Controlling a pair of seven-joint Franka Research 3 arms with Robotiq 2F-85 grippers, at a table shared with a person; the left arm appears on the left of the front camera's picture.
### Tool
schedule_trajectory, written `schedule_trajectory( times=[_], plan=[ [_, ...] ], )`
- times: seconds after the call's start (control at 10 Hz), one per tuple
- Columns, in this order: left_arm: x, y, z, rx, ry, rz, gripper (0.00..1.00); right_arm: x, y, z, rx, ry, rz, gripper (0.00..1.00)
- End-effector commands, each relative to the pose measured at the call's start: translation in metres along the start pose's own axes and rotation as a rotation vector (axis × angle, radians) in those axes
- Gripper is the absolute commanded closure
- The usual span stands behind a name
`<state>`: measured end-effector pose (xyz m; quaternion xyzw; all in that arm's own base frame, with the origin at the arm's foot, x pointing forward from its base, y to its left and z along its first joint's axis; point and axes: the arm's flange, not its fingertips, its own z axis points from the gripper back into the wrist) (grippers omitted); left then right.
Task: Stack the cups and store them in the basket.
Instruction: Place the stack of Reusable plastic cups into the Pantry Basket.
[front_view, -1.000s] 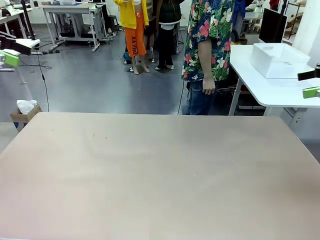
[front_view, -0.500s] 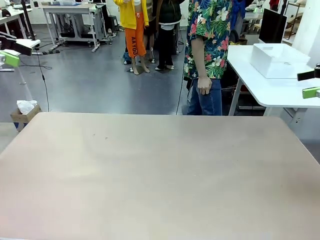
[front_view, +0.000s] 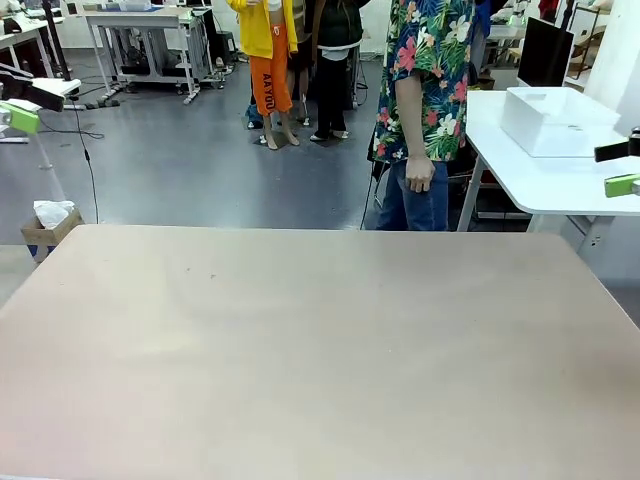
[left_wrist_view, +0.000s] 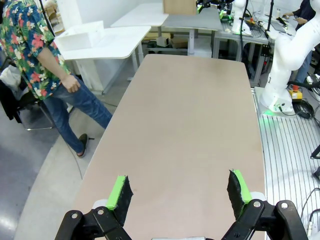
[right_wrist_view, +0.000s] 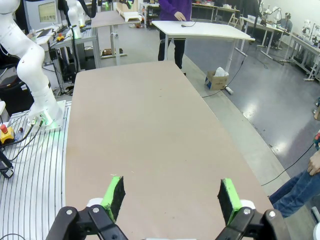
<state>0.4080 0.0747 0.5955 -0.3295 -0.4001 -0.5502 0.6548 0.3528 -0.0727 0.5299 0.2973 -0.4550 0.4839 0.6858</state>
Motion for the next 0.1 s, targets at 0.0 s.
schedule_trajectory(
  times=[0.0],
  plan=[
    [0.0014, -0.0012, 0.0012, -0.005, -0.006, -0.005, 0.0, 0.0027, -0.001, -0.0004, -0.006, -0.031, -0.004, 0.0]
  ],
)
